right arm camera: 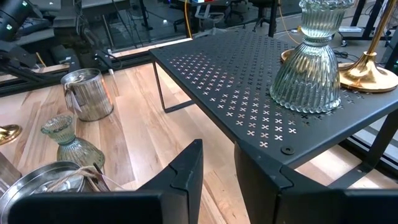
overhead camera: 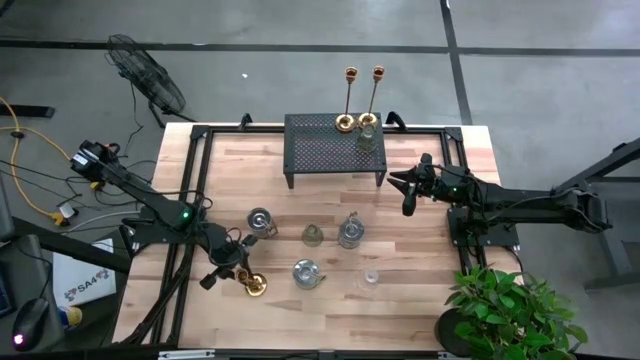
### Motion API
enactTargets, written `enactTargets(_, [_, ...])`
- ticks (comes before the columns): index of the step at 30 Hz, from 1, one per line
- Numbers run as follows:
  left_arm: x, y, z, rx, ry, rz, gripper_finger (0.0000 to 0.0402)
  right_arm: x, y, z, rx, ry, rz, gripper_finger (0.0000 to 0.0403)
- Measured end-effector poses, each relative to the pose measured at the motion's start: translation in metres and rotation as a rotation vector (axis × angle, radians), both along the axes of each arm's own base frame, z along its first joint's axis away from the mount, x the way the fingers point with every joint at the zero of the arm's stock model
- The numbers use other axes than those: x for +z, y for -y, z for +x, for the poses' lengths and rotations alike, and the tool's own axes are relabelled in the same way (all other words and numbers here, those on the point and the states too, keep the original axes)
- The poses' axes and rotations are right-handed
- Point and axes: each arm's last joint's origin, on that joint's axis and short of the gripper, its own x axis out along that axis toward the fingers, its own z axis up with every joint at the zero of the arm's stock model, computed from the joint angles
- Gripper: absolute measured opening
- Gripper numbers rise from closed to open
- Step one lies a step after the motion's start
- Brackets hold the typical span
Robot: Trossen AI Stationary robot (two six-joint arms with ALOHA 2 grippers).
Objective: Pick & Place candle stick holders
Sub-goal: Put the gold candle holder on the shelf aligned with the gold candle holders
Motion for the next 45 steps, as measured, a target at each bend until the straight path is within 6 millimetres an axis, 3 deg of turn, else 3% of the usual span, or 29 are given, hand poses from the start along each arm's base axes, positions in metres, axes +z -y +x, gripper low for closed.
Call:
enactTargets(10, [0.001,0.0,0.001,0.014,0.008,0.001,0.0011,0.0,0.0,0.0,0.0,0.0,0.0,0.0084])
enactTargets(17, [0.001,-0.002,0.002,0.088,0.027,0.033,0.001,0.0,0.0,0.0,0.0,0.0,0.0,0.0084])
enactTargets(26, [0.007,-0.011,0.002,0.325,0.077,0.091,0.001,0.0,0.0,0.0,0.0,0.0,0.0,0.0084])
enactTargets(36, [0.076,-0.021,0.001,0.677,0.079,0.063,0.0009,0.0,0.0,0.0,0.0,0.0,0.0,0.0084])
enactTargets(41, [0.115,-0.025,0.003,0.827,0.197,0.111,0.0009,0.0,0.0,0.0,0.0,0.0,0.0,0.0084])
enactTargets(45, [0.133,-0.029,0.003,0.913,0.277,0.185,0.0009,0.0,0.0,0.0,0.0,0.0,0.0,0.0084])
